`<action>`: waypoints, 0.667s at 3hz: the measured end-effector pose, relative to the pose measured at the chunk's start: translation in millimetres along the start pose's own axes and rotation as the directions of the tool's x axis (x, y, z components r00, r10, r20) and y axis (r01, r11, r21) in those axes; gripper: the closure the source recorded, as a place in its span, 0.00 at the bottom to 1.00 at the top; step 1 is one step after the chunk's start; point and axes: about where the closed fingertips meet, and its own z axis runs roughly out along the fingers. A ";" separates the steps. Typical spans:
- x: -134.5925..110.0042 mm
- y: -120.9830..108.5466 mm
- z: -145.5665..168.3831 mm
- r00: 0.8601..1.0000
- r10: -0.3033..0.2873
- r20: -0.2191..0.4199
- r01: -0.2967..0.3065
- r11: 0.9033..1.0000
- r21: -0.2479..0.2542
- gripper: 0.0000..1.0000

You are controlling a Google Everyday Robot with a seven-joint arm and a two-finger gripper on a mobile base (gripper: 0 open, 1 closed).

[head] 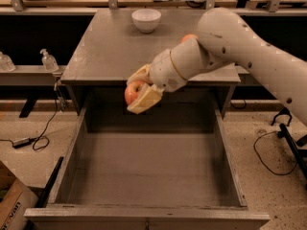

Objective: Place apple into top drawer

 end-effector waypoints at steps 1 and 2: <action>45.3 60.1 39.7 0.990 0.143 0.009 -0.141 0.981 -0.137 1.00; 45.5 61.4 40.9 0.990 0.141 0.006 -0.139 0.980 -0.140 1.00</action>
Offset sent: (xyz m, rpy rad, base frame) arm -0.0330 -0.0011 -0.0514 0.0146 0.1470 0.0078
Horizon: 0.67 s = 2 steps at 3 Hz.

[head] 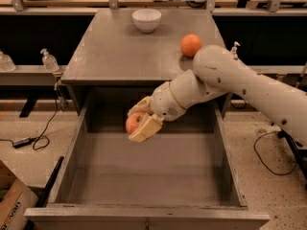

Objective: Place apple into top drawer

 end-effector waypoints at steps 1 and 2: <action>12.3 6.5 16.4 1.000 -0.009 0.011 0.009 1.000 -0.014 1.00; 37.6 19.3 43.0 0.999 -0.024 0.046 0.025 1.000 -0.010 1.00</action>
Offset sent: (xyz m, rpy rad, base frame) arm -0.0330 0.0094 -0.1030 0.0908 -0.0372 0.0178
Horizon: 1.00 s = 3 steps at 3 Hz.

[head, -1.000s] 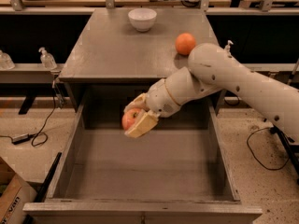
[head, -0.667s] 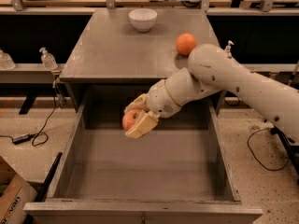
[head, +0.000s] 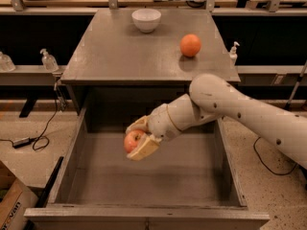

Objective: Place apple into top drawer

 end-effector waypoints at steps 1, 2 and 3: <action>32.2 12.6 26.5 1.000 0.001 -0.006 -0.001 1.000 0.010 1.00; 63.5 24.9 48.8 0.999 0.034 -0.008 -0.033 0.999 0.022 0.82; 86.7 35.1 60.6 0.997 0.073 0.005 -0.073 0.997 0.034 0.58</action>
Offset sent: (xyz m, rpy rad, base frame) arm -0.0350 -0.0060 -0.1269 -0.0131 0.0338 -0.0806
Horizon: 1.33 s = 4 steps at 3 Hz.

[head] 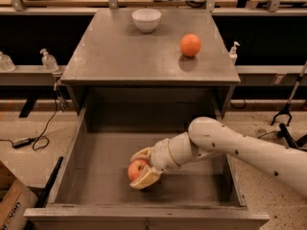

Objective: Place apple into top drawer

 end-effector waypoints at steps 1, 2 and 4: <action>13.5 5.8 3.9 1.000 0.029 0.009 -0.029 0.999 0.016 0.27; 12.7 5.8 3.3 1.000 0.029 0.009 -0.029 0.999 0.016 0.04; 12.5 6.2 4.0 1.000 0.029 0.009 -0.029 0.999 0.014 0.00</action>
Offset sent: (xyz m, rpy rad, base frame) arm -0.0078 -0.0119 -0.0146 0.0164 0.0034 -0.0733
